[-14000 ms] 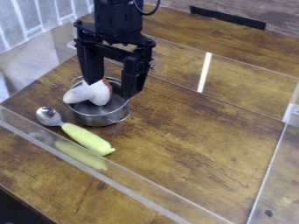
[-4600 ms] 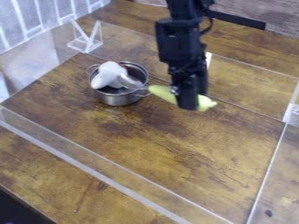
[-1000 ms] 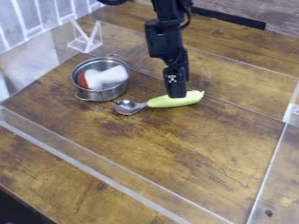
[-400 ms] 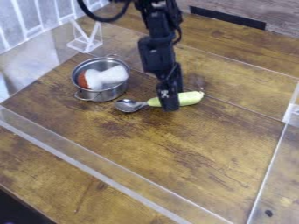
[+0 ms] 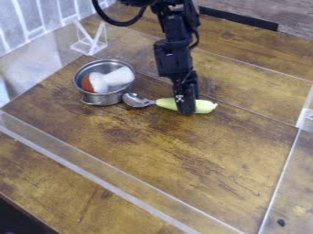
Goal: Move the green spoon to the right
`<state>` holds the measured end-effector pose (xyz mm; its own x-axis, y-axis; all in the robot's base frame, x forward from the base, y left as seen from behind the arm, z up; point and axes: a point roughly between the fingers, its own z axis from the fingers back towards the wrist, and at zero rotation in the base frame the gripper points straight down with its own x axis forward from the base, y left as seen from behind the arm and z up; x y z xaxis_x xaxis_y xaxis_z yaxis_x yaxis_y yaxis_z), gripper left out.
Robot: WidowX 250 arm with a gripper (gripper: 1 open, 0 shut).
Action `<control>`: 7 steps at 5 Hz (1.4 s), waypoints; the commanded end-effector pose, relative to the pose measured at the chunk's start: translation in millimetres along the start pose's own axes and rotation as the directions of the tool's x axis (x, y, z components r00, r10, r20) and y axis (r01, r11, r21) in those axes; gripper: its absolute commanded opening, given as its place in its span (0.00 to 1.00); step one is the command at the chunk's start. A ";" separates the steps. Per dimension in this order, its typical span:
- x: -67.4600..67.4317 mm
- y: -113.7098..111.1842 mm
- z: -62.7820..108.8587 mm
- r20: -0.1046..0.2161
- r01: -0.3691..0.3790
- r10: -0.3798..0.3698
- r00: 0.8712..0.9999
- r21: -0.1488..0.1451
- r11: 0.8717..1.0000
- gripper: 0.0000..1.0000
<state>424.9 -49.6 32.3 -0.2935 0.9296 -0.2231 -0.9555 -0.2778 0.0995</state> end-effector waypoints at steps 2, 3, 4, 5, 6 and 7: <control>-17.6 -2.1 22.9 -0.039 -0.052 0.049 0.998 -0.059 0.997 0.00; -22.2 2.8 21.1 -0.046 -0.083 0.080 0.996 -0.060 0.995 0.00; -22.6 2.6 22.0 -0.057 -0.142 0.139 0.989 -0.067 0.988 0.00; -22.9 2.6 23.2 -0.067 -0.201 0.196 0.978 -0.074 0.977 0.00; -21.0 8.4 24.5 -0.064 -0.178 0.174 0.983 -0.065 0.982 0.00; -24.7 4.2 25.5 -0.063 -0.165 0.162 0.985 -0.058 0.985 0.00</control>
<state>419.5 -60.9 33.6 -0.4755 0.8516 -0.2209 -0.8793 -0.4524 0.1488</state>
